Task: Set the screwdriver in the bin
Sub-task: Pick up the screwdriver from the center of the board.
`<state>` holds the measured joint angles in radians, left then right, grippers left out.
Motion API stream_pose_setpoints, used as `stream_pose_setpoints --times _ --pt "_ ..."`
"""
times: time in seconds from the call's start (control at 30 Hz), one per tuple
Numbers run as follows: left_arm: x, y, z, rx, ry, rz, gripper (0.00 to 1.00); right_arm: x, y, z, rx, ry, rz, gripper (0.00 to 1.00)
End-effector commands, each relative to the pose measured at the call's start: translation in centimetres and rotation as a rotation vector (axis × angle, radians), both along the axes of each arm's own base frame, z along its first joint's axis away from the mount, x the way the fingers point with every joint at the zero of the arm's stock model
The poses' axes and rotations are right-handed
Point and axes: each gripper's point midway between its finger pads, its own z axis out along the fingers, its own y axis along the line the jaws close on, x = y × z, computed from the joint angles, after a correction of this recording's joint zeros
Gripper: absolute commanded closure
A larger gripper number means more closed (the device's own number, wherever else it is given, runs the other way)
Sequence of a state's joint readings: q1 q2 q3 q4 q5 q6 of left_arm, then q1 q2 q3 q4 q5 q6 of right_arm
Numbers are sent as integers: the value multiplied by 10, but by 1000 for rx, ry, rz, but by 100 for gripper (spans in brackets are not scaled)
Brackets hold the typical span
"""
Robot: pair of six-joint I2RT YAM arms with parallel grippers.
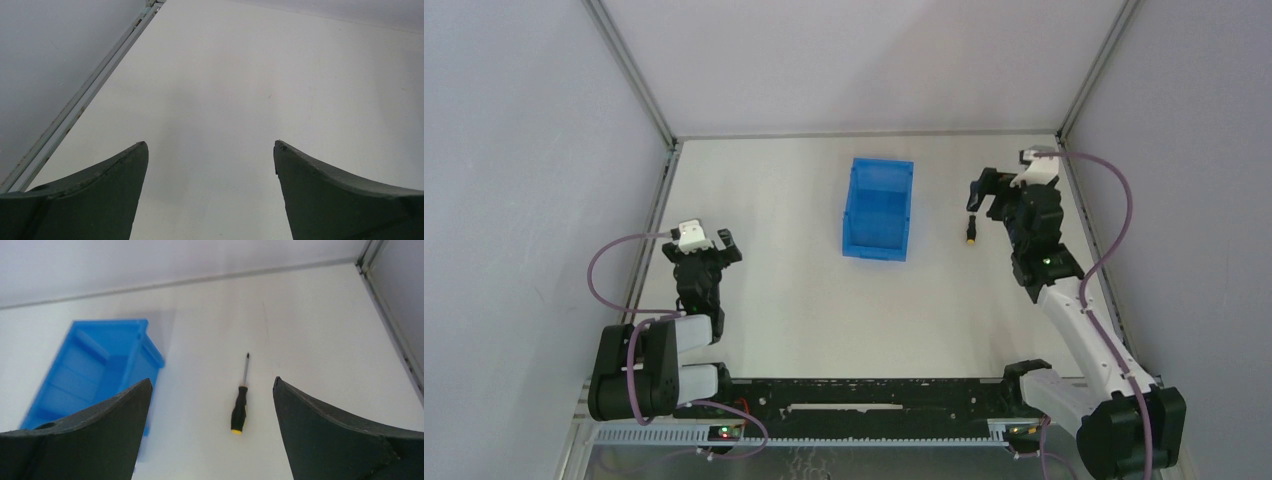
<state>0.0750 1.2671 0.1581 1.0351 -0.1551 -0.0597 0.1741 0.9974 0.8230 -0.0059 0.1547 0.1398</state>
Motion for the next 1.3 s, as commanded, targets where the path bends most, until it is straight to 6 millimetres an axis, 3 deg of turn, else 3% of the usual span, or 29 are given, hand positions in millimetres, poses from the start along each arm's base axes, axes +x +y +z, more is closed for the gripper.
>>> stream_pose_setpoints --times 0.0,0.3,0.57,0.87,1.27 --pt "8 2 22 29 -62 9 0 -22 3 33 29 46 12 0" --pt "8 2 22 29 -62 9 0 -46 -1 126 44 -39 13 0" --pt "8 2 23 30 -63 10 0 -60 -2 168 46 -58 23 1" --pt "8 2 22 29 -62 8 0 -58 -1 173 30 -25 22 3" --pt "8 2 22 30 -61 9 0 -42 0 153 5 43 10 3"
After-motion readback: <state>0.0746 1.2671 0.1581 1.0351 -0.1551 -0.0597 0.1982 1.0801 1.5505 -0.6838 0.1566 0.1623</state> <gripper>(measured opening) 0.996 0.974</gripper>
